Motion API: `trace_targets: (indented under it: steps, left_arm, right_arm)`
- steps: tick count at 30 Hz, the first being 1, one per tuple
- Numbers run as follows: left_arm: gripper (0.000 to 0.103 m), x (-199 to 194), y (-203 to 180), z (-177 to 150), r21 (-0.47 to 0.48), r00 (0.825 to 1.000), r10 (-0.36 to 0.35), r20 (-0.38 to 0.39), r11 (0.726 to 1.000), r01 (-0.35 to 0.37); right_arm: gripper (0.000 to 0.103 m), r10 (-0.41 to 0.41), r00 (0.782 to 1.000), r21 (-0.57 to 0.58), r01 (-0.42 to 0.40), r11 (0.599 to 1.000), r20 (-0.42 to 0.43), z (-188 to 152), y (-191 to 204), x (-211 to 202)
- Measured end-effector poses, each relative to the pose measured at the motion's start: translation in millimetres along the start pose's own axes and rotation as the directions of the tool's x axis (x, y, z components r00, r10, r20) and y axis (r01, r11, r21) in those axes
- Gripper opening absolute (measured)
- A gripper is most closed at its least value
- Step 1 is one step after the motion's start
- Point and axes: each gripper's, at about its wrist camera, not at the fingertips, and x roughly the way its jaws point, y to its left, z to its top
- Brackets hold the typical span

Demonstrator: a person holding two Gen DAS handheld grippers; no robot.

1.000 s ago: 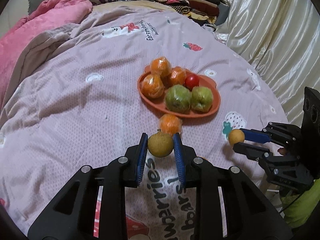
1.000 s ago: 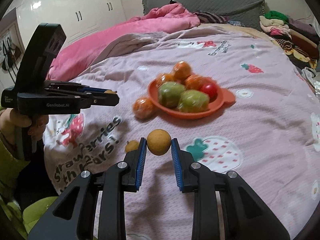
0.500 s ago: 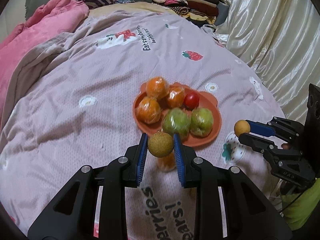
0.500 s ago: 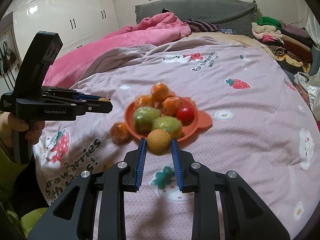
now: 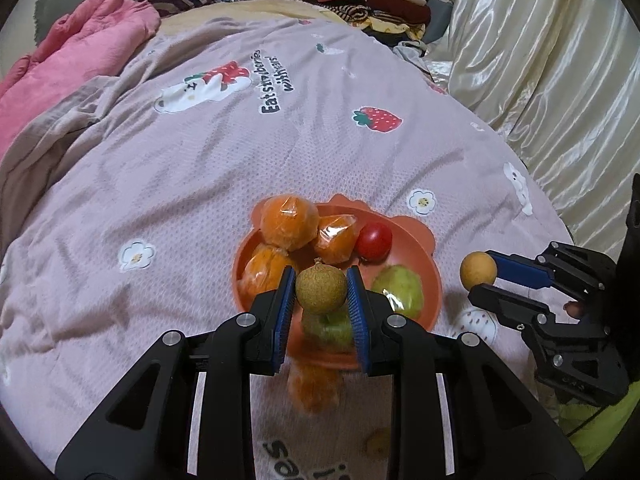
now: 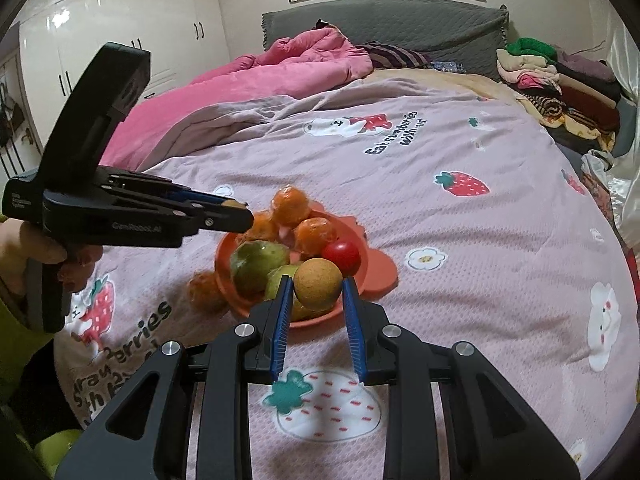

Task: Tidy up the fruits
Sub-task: 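Carry both small tan fruits over the orange plate with both tools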

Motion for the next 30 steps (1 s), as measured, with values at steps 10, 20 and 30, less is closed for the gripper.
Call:
trace_targets:
  steps: [10, 20, 30]
  left_arm:
    - [0.019, 14.0, 7.1, 1.2, -0.036, 1.000, -0.029, -0.005, 0.999, 0.029]
    - [0.019, 18.4, 13.7, 1.6, -0.059, 0.999, -0.043, 0.000, 0.997, 0.043]
    - [0.019, 19.6, 13.1, -0.2, -0.054, 0.999, -0.047, -0.002, 0.997, 0.047]
  right_arm:
    - [0.024, -0.005, 1.000, 0.000, 0.005, 1.000, -0.022, 7.8, -6.6, 22.1]
    - [0.024, -0.012, 0.999, 0.012, 0.012, 1.000, -0.037, 10.4, -11.0, 34.8]
    - [0.025, -0.006, 0.998, 0.030, 0.008, 1.000, -0.057, 10.6, -13.9, 42.9]
